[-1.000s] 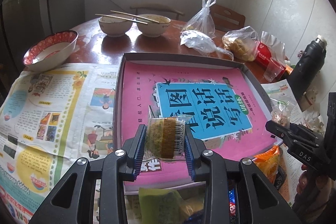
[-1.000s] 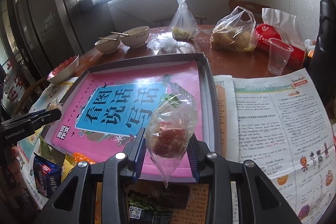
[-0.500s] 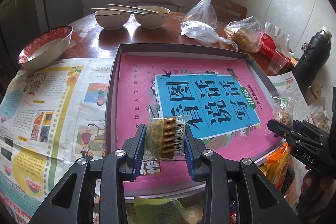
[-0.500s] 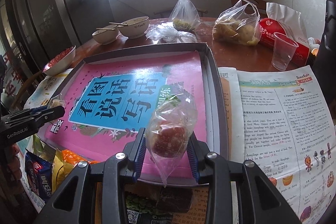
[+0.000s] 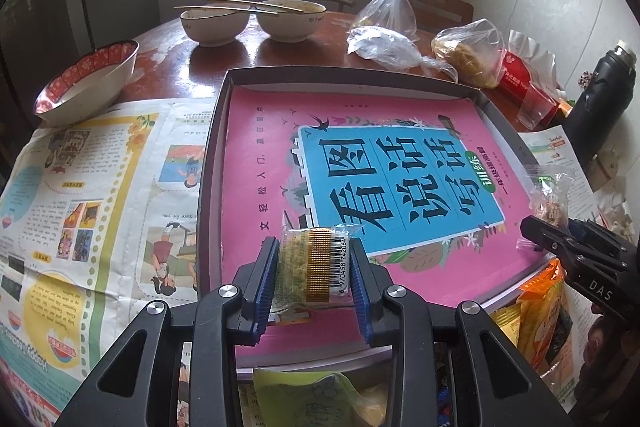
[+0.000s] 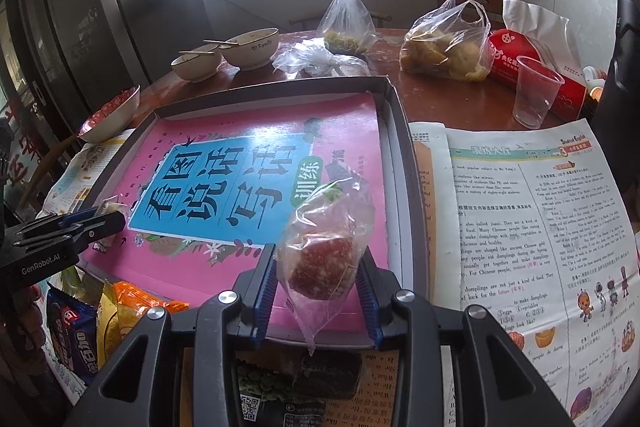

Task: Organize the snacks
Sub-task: 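Carry cake packet with left tool over pink tray while right tool carries pastry bag, then open left tool over tray while right tool releases pastry bag into tray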

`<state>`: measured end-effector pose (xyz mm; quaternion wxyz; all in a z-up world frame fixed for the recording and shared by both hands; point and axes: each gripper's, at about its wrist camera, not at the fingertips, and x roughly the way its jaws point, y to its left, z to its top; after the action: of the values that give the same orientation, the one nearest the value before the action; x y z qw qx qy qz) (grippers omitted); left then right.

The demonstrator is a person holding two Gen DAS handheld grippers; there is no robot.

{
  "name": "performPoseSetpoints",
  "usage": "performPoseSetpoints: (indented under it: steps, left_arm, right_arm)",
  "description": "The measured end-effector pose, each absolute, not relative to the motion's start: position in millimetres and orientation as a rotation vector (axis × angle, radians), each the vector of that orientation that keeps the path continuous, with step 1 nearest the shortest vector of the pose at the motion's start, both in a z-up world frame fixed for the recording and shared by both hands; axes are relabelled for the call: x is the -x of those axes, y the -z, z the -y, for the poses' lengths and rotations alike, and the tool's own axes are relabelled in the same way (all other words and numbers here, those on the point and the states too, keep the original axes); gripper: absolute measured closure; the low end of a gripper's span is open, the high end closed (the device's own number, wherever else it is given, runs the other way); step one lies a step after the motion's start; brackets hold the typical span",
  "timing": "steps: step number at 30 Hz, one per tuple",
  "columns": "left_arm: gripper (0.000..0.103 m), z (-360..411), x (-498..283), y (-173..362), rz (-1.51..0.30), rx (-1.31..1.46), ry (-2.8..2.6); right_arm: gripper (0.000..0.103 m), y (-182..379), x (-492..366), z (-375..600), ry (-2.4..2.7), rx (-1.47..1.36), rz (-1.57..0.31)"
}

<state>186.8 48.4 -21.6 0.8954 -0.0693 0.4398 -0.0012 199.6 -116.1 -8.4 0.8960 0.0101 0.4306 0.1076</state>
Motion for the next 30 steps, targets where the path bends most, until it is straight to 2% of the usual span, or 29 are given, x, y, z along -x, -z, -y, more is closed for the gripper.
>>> performPoseSetpoints:
  steps: [5,10,16,18,21,28,30]
  left_arm:
    - [0.068,-49,-186,21,-0.911,0.150,0.006]
    - [0.065,-50,-183,18,-0.908,0.158,0.017]
    - [0.056,-51,-179,15,-0.899,0.169,0.020]
    - [0.050,-52,-177,12,-0.892,0.172,0.021]
    - [0.045,-52,-174,7,-0.878,0.175,0.022]
    - [0.041,-54,-160,-9,-0.834,0.187,0.024]
    - [0.037,-57,-154,-15,-0.816,0.186,0.011]
  right_arm:
    - [0.064,8,-199,118,-0.221,-0.026,-0.892]
    - [0.056,4,-197,118,-0.211,-0.021,-0.881]
    - [0.053,-3,-192,121,-0.206,-0.034,-0.862]
    - [0.052,-6,-189,122,-0.207,-0.041,-0.852]
    - [0.050,-10,-186,122,-0.210,-0.043,-0.839]
    - [0.048,-21,-176,123,-0.216,-0.053,-0.808]
    - [0.045,-25,-172,124,-0.216,-0.055,-0.792]
